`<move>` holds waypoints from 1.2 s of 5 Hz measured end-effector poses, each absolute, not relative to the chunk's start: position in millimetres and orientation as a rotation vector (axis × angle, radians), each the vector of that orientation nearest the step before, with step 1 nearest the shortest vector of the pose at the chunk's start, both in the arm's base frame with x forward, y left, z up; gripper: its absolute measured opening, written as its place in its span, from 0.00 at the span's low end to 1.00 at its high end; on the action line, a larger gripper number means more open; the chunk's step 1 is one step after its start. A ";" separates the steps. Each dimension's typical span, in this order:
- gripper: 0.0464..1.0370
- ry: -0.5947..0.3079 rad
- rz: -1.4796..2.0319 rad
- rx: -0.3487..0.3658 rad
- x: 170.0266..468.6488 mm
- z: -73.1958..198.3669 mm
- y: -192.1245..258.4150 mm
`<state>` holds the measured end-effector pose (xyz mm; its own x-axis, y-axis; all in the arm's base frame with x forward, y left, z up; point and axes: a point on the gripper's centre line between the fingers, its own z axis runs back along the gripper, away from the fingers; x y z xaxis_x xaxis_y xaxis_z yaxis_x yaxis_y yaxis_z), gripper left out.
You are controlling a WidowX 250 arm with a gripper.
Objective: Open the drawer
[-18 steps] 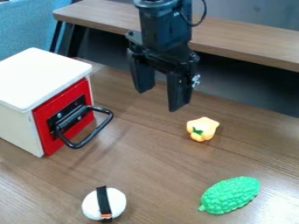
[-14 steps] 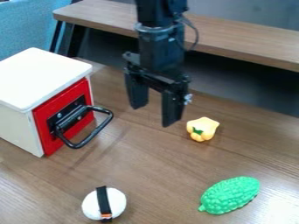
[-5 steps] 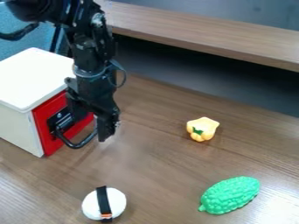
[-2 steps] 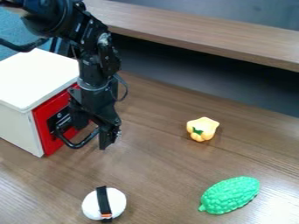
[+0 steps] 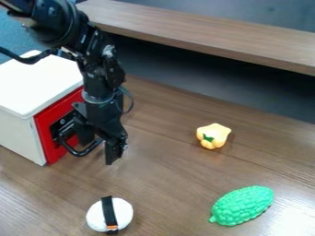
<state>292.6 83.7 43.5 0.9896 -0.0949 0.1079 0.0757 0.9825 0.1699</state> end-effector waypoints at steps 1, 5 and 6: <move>0.96 -0.153 -0.104 0.096 297.9 42.7 74.8; 0.96 -0.202 -0.284 -0.102 308.1 43.3 -23.3; 0.96 -0.192 -0.309 -0.120 303.8 41.2 -38.0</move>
